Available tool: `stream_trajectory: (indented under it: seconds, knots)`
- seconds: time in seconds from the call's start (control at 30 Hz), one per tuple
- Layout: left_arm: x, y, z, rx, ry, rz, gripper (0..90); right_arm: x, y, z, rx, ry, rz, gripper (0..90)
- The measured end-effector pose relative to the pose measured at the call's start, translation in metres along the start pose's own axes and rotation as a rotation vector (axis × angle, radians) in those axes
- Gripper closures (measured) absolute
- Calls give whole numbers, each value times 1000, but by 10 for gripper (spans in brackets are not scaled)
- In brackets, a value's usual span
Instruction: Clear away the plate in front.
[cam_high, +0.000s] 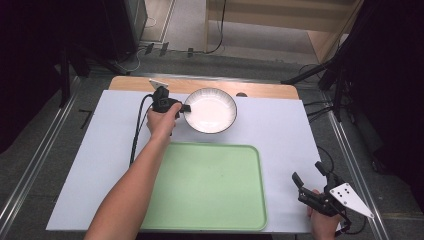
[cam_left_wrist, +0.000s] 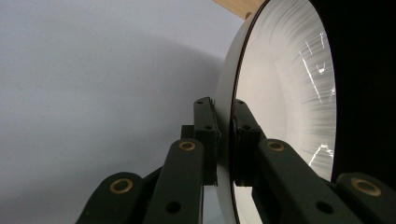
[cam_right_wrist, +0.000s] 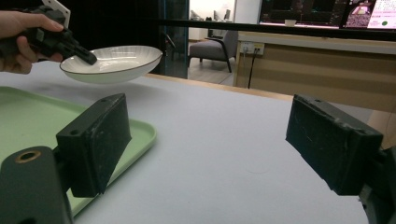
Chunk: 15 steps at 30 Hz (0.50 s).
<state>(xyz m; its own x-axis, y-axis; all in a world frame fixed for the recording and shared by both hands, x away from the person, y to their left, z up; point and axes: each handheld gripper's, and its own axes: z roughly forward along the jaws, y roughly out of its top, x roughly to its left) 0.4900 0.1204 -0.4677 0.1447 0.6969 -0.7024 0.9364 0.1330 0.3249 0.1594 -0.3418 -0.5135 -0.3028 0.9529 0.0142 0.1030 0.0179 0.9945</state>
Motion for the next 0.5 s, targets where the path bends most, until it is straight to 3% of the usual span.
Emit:
stream_trajectory:
  seconds: [0.1, 0.5]
  knots:
    - [2, -2, -7, 1, -11, -7, 852, 0, 0, 0, 1, -1, 0, 145]
    - [8, -11, -30, 26, -28, 36, 846, 1, 0, 0, 2, -4, 0, 145]
